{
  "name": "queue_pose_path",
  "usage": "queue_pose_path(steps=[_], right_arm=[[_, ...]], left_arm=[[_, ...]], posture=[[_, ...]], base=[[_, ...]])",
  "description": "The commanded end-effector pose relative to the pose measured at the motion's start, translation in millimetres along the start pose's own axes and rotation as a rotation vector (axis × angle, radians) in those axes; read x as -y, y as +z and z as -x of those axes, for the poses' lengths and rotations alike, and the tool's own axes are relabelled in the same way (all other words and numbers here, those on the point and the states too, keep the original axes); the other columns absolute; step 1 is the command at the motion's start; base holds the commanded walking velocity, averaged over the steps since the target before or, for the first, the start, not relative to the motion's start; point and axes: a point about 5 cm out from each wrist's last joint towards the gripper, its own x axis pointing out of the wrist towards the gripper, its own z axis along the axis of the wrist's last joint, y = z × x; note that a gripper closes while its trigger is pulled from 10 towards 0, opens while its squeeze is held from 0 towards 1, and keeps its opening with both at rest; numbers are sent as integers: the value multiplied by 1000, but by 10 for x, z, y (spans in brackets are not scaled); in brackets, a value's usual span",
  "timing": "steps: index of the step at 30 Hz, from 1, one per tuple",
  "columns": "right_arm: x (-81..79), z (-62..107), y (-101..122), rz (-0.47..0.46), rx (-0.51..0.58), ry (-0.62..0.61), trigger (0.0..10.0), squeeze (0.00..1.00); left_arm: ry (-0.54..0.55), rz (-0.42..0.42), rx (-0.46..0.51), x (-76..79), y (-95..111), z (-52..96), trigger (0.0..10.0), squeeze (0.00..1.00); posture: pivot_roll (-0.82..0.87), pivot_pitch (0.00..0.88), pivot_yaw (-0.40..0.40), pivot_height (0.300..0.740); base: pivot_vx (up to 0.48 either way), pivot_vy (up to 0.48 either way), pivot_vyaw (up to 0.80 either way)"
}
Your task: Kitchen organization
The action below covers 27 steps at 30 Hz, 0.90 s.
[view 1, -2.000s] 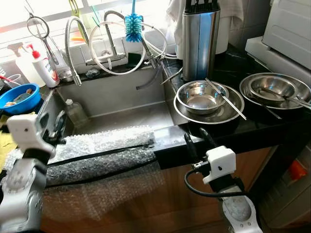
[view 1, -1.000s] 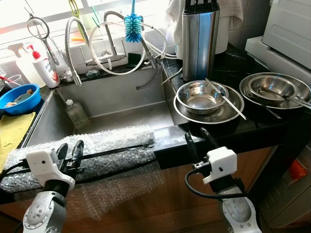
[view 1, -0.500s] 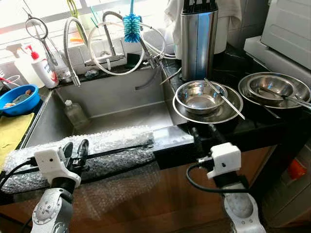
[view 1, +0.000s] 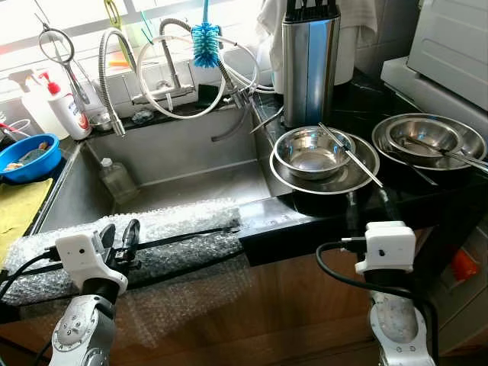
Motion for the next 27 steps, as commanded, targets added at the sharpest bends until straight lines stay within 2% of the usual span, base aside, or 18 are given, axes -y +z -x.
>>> queue_pose_path(steps=[1,2,3,4,7,8,9,21,27], right_arm=[[-7,1,49,-13,8,-12,10000,0],[-4,2,52,-18,9,-16,10000,0],[-1,5,59,-34,12,-17,10000,753],[-2,7,66,-40,15,-16,10000,1000],[-1,9,71,-39,17,-15,10000,1000],[13,11,67,-29,12,-24,10000,929],[27,10,59,-25,6,-31,10000,0],[183,-68,-16,-90,-44,-116,10000,0],[210,-102,-49,-103,-61,-126,10000,0]], left_arm=[[15,-23,-5,-48,-3,-8,10000,0],[15,-23,-5,-48,-4,-10,10000,0],[15,-23,-6,-47,-6,-11,10000,0],[14,-23,-6,-47,-6,-13,10000,0],[13,-23,-7,-47,-7,-15,10000,0],[13,-23,-7,-46,-8,-17,10000,0],[13,-23,-7,-45,-8,-19,10000,0],[6,-27,-10,-31,-20,-30,10000,0],[2,-31,-12,-21,-26,-28,10000,0]], posture=[[-129,0,179,740],[-130,0,180,740],[-130,0,180,740],[-131,0,180,740],[-131,0,180,740],[-130,0,180,740],[-130,0,180,740],[-125,0,179,740],[-121,0,178,740]], base=[[0,0,0],[0,0,0],[0,0,0],[0,0,0],[0,0,0],[0,0,0],[0,0,0],[0,0,0],[0,0,0]])
